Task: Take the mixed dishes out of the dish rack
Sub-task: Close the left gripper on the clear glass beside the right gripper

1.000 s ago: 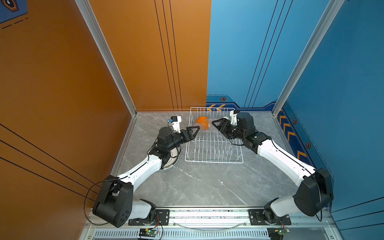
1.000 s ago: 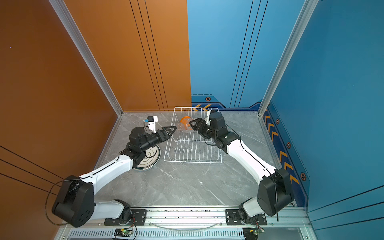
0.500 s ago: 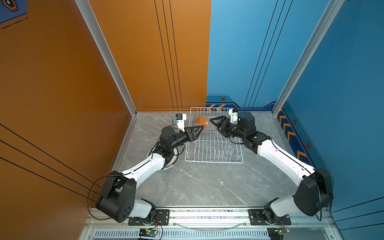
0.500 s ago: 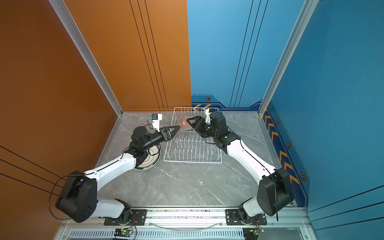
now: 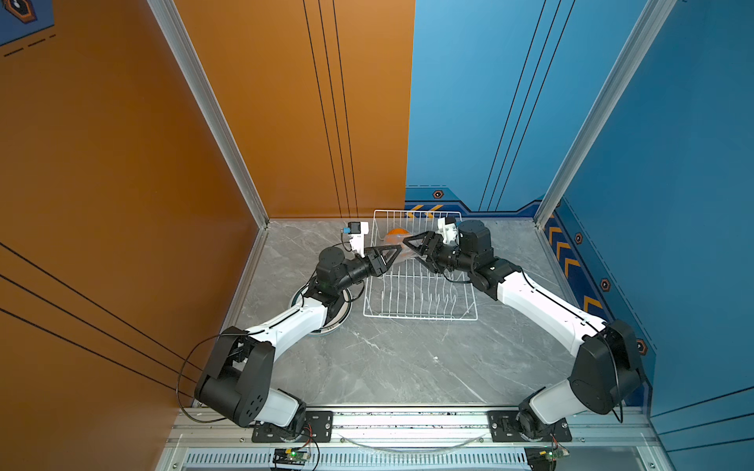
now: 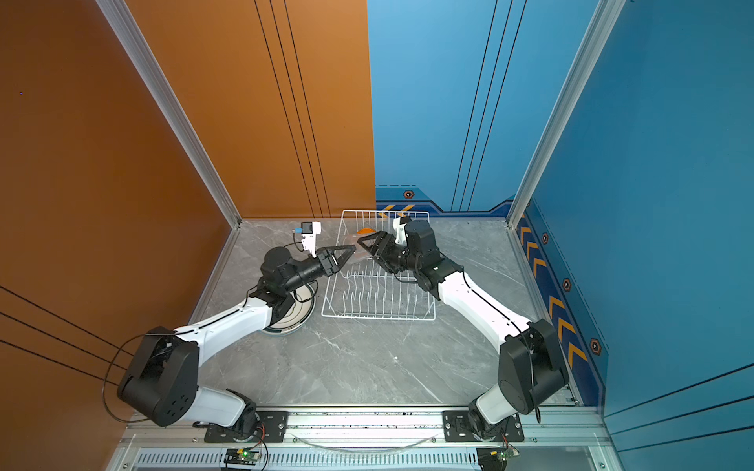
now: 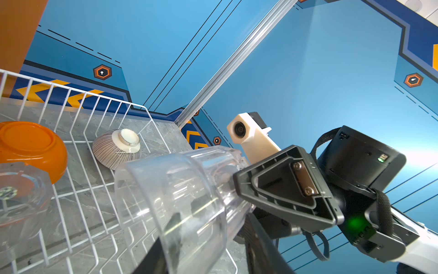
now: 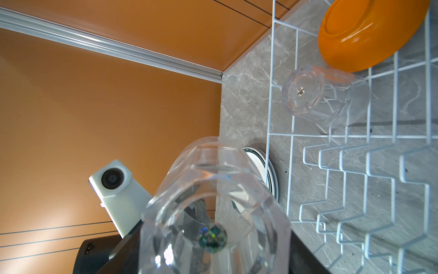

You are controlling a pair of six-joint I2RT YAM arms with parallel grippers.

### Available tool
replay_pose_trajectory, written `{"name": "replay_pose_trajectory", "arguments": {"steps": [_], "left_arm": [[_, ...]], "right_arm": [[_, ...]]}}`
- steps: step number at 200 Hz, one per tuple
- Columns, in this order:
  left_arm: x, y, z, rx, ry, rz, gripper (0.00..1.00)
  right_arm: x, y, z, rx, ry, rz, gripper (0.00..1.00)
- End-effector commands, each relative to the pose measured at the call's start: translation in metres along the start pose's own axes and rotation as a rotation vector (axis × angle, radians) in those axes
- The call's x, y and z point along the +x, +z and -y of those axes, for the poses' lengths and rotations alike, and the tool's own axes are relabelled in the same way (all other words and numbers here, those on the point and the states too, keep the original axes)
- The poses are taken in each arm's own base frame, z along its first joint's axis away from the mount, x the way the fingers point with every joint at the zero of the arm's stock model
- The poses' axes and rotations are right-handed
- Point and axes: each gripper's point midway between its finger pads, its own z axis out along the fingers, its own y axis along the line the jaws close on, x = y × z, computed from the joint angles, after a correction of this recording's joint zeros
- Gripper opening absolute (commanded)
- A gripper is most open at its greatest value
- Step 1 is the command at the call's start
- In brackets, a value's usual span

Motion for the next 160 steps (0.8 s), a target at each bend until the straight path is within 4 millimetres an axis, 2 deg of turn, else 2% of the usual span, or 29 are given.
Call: {"name": "replay_pose_trajectory", "arguments": {"steps": [1, 21, 55, 90, 100, 160], "left_arm": [[-0.014, 0.005, 0.029, 0.101, 0.065, 0.02, 0.39], [-0.014, 0.005, 0.029, 0.102, 0.066, 0.02, 0.33], [-0.013, 0.007, 0.027, 0.096, 0.063, 0.02, 0.12], [-0.012, 0.009, 0.024, 0.092, 0.054, 0.02, 0.05], [-0.012, 0.009, 0.023, 0.09, 0.052, 0.022, 0.0], [-0.012, 0.007, 0.018, 0.073, 0.043, 0.027, 0.0]], "right_arm": [[0.0, 0.005, -0.025, -0.082, -0.023, -0.015, 0.36], [0.0, 0.006, -0.026, -0.087, -0.022, -0.015, 0.36], [0.001, 0.008, -0.025, -0.085, -0.015, -0.01, 0.39], [0.0, 0.011, -0.023, -0.083, -0.017, 0.003, 0.45], [0.0, 0.011, -0.023, -0.081, -0.018, 0.006, 0.47], [-0.002, 0.011, -0.028, -0.082, -0.041, 0.037, 0.64]]}}
